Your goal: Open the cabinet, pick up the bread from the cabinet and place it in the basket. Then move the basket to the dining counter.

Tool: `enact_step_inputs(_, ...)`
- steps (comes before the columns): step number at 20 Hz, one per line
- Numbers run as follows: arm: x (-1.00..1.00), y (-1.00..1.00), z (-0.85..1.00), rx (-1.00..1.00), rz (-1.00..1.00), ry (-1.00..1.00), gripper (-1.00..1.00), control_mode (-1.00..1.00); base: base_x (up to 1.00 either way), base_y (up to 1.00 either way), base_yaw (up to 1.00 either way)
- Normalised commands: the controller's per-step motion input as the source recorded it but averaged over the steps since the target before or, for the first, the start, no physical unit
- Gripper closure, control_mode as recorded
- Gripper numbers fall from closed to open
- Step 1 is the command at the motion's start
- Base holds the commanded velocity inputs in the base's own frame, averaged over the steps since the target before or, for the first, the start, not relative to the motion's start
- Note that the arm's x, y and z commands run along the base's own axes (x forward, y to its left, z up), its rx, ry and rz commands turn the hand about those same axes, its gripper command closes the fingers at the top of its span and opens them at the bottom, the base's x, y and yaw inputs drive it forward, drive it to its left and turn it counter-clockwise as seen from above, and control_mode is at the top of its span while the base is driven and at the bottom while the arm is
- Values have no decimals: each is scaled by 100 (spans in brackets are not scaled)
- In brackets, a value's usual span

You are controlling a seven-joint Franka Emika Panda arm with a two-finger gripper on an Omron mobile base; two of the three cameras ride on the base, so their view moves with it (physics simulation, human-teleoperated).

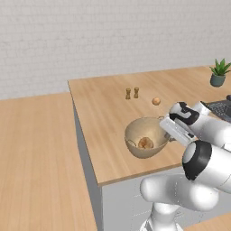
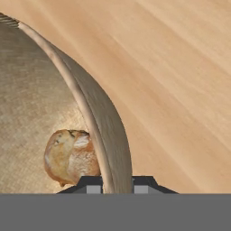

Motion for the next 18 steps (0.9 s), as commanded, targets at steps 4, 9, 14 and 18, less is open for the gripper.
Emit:
enact_step_inputs(4, 0, 0, -31, 0, -1, 7, 100, -100, 0, 0, 0)
enact_step_inputs(9, 0, 1, -25, 0, 0, 7, 100, -100, 0, 0, 0)
enact_step_inputs(14, -5, 6, 17, 4, 0, -4, -100, -100, 0, 0, 0)
enact_step_inputs(18, -27, 0, 45, 6, 2, -17, -100, -100, 0, 0, 0)
